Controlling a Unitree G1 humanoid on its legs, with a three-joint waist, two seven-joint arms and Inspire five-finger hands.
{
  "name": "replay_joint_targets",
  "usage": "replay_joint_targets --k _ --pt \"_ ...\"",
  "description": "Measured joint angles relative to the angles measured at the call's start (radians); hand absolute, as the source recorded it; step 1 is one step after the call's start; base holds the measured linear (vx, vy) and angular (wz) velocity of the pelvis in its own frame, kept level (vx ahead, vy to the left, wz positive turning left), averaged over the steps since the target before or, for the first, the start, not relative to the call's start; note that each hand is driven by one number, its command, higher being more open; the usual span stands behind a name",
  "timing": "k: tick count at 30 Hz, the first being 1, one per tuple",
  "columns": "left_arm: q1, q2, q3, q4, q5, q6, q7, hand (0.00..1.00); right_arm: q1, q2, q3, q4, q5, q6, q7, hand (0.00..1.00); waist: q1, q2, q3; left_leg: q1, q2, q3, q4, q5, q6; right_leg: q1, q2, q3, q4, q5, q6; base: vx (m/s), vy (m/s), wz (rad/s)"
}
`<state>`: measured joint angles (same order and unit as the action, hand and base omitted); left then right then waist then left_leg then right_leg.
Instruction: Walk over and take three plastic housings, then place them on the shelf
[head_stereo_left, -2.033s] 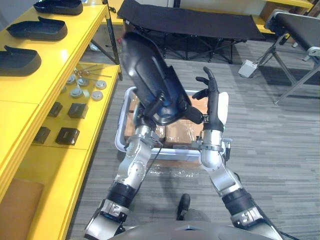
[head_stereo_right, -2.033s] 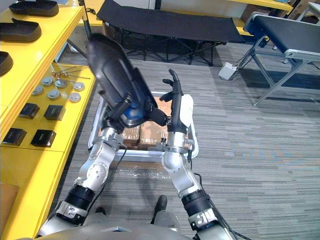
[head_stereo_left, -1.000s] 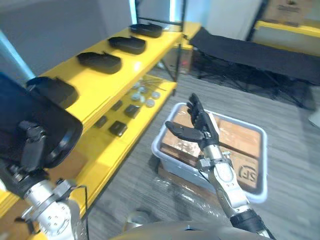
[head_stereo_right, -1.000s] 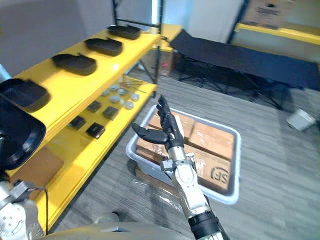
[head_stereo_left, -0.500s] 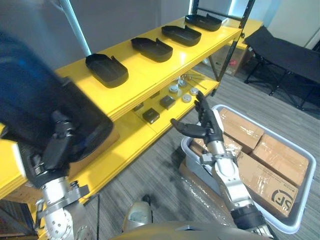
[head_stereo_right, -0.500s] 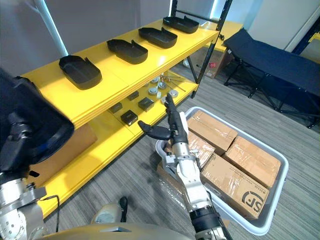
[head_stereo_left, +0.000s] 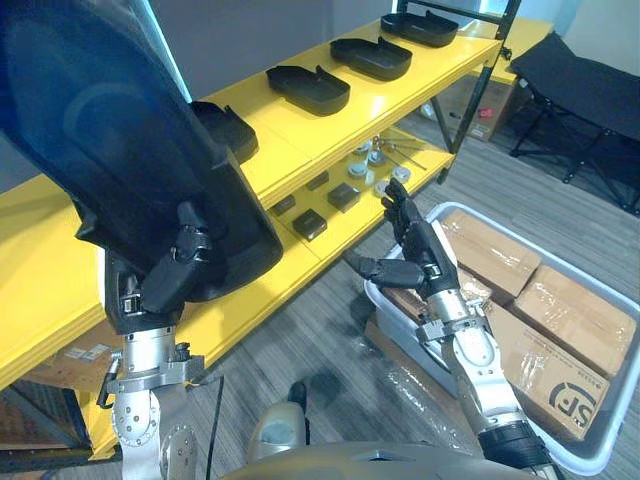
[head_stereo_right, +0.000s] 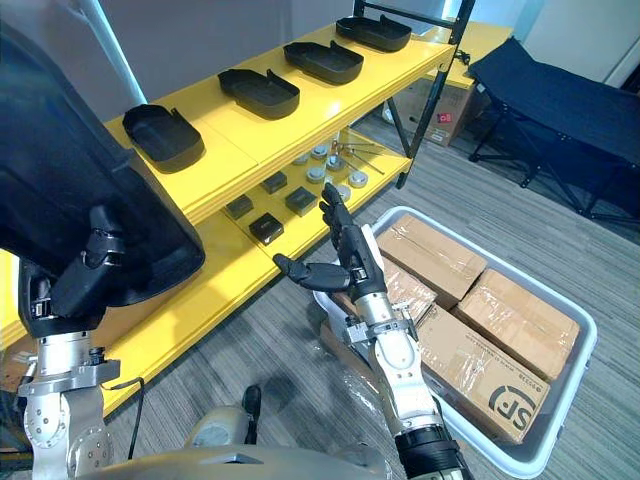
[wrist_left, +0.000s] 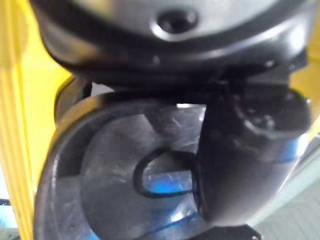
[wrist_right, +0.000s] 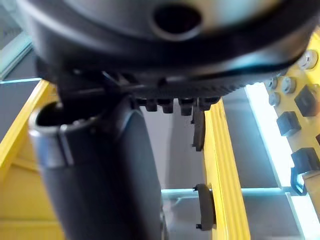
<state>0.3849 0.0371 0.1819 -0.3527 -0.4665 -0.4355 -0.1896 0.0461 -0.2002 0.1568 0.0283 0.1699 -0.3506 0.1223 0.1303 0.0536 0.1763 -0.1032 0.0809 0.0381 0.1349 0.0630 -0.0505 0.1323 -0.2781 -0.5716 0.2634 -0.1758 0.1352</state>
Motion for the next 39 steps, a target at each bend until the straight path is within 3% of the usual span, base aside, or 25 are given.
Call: replay_joint_targets --k 5,7,9,10,11,12,14,15,16,17,19,20,21,22,23,25,29,35,39 --pt "0.003 -0.008 0.05 0.0 -0.005 0.001 -0.02 0.0 -0.001 0.047 -0.002 -0.001 -0.002 -0.004 -0.032 1.0 0.011 -0.039 0.0 -0.04 -0.034 -0.021 0.051 -0.037 0.003 0.017 -0.031 -0.042 0.009 -0.018 0.027 0.02 0.026 0.27" --pt "0.004 -0.013 0.082 -0.001 -0.001 0.001 -0.033 0.0 -0.001 0.059 -0.009 -0.001 -0.012 -0.004 -0.076 1.0 0.021 -0.065 0.004 -0.063 -0.062 -0.014 0.156 -0.109 0.026 0.069 -0.057 -0.071 0.015 -0.025 0.083 0.14 0.11 0.47" --pt "0.006 -0.022 0.104 -0.002 0.003 0.002 -0.035 0.0 -0.003 0.059 -0.03 -0.001 -0.048 -0.005 -0.122 1.0 0.031 -0.077 -0.009 -0.068 -0.088 -0.035 0.218 -0.161 0.031 0.032 -0.114 0.003 0.186 -0.01 0.118 0.19 0.169 0.51" --pt "0.005 -0.023 0.126 -0.005 0.003 0.002 -0.032 0.0 -0.009 0.065 -0.034 -0.001 -0.048 -0.007 -0.151 1.0 0.03 -0.086 -0.014 -0.067 -0.103 -0.054 0.225 -0.177 0.04 -0.05 -0.149 0.096 0.349 0.038 0.129 0.21 0.182 0.57" --pt "0.005 -0.018 0.155 -0.007 0.007 0.003 -0.023 0.0 -0.023 0.083 -0.048 0.001 -0.048 -0.007 -0.168 1.0 0.031 -0.096 -0.017 -0.055 -0.114 -0.079 0.208 -0.181 0.048 -0.135 -0.179 0.175 0.495 0.132 0.125 0.21 0.12 0.56" --pt "0.004 -0.015 0.167 -0.007 0.006 0.004 -0.013 0.0 -0.03 0.091 -0.055 0.001 -0.048 -0.008 -0.173 1.0 0.026 -0.093 -0.015 -0.045 -0.116 -0.095 0.194 -0.178 0.054 -0.171 -0.189 0.205 0.556 0.149 0.126 0.21 -0.003 0.62" --pt "-0.002 -0.005 0.18 -0.006 0.003 0.006 0.019 0.0 -0.047 0.089 -0.072 0.001 -0.08 -0.01 -0.178 1.0 0.005 -0.075 -0.007 0.001 -0.116 -0.16 0.162 -0.177 0.061 -0.224 -0.158 0.248 0.622 0.037 0.036 0.2 -0.015 0.73" --pt "-0.017 0.007 0.186 -0.006 -0.003 0.006 0.03 0.0 -0.055 0.073 -0.08 -0.001 -0.089 -0.013 -0.175 1.0 -0.008 -0.057 -0.008 0.025 -0.106 -0.204 0.142 -0.177 0.06 -0.242 -0.097 0.269 0.547 -0.014 -0.026 0.16 -0.01 0.68" --pt "-0.026 0.013 0.186 -0.006 -0.003 0.006 0.035 0.0 -0.057 0.07 -0.085 -0.003 -0.088 -0.014 -0.174 1.0 -0.011 -0.055 -0.009 0.029 -0.104 -0.216 0.137 -0.177 0.06 -0.248 -0.079 0.28 0.513 -0.023 -0.031 0.21 -0.101 1.44" --pt "-0.1 0.048 0.173 -0.001 -0.003 0.007 0.054 0.0 -0.059 0.043 -0.126 -0.038 -0.087 -0.028 -0.173 1.0 -0.033 -0.053 -0.013 0.028 -0.104 -0.299 0.134 -0.183 0.049 -0.288 0.016 0.391 0.316 -0.032 -0.045 0.17 -0.141 1.26" --pt "-0.117 0.062 0.163 -0.001 0.005 0.008 0.077 0.0 -0.059 0.033 -0.15 -0.084 -0.035 -0.029 -0.149 1.0 -0.043 -0.059 -0.016 0.041 -0.113 -0.339 0.138 -0.194 0.023 -0.278 0.056 0.419 0.2 -0.001 -0.031 0.17 -0.207 1.14" --pt "-0.112 0.066 0.163 -0.001 0.007 0.008 0.083 0.0 -0.059 0.033 -0.151 -0.099 0.022 -0.029 -0.128 1.0 -0.041 -0.07 -0.023 0.046 -0.122 -0.348 0.14 -0.2 0.014 -0.267 0.056 0.41 0.169 0.018 -0.041 0.22 -0.305 0.73" --pt "-0.099 0.073 0.163 0.002 0.007 0.009 0.095 0.0 -0.061 0.035 -0.152 -0.133 0.114 -0.032 -0.092 1.0 -0.033 -0.11 -0.048 0.046 -0.149 -0.351 0.149 -0.219 -0.006 -0.241 0.039 0.385 0.125 0.023 -0.037 0.25 -0.35 0.42" --pt "-0.088 0.038 0.15 0.013 0.005 0.017 0.097 0.0 -0.072 0.02 -0.163 -0.143 0.173 -0.037 -0.06 1.0 -0.021 -0.07 -0.05 0.04 -0.122 -0.338 0.179 -0.234 -0.02 -0.21 0.054 0.345 0.106 0.032 -0.037 0.28 -0.377 0.75" --pt "-0.067 0.019 0.131 0.014 0.007 0.035 0.089 0.0 -0.074 0.008 -0.179 -0.151 0.228 -0.041 -0.036 1.0 -0.032 -0.031 -0.052 0.028 -0.081 -0.262 0.194 -0.236 -0.019 -0.155 0.082 0.29 0.049 0.035 -0.043 0.2 -0.267 0.69" --pt "-0.036 0.008 0.125 0.014 0.006 0.041 0.054 0.0 -0.076 0.0 -0.212 -0.149 0.281 -0.029 -0.022 1.0 -0.023 -0.003 -0.067 0.027 -0.036 -0.187 0.177 -0.224 -0.018 -0.109 0.109 0.242 -0.01 0.042 -0.057 0.15 -0.185 0.73" --pt "-0.039 -0.002 0.125 0.013 -0.013 0.042 -0.029 0.0 -0.062 0.013 -0.289 -0.148 0.308 -0.007 -0.017 1.0 -0.035 -0.004 -0.068 0.062 -0.01 0.062 0.1 -0.161 0.014 -0.021 0.104 0.149 -0.087 0.045 -0.06 0.13 -0.11 0.64" --pt "-0.041 -0.006 0.063 0.012 -0.034 0.058 -0.044 0.0 -0.039 0.088 -0.309 -0.136 0.34 0.012 0.101 1.0 -0.044 -0.017 -0.067 0.096 -0.042 0.051 -0.023 -0.095 0.013 -0.017 0.09 0.133 -0.122 0.052 -0.053 0.05 -0.01 0.14" --pt "-0.024 -0.033 0.059 0.012 -0.036 0.076 -0.049 0.0 0.007 0.122 -0.282 -0.113 0.352 0.018 0.131 1.0 -0.052 -0.019 -0.065 0.106 -0.047 0.044 -0.049 -0.082 0.012 -0.016 0.088 0.129 -0.123 0.052 -0.053 -0.01 -0.007 0.04"
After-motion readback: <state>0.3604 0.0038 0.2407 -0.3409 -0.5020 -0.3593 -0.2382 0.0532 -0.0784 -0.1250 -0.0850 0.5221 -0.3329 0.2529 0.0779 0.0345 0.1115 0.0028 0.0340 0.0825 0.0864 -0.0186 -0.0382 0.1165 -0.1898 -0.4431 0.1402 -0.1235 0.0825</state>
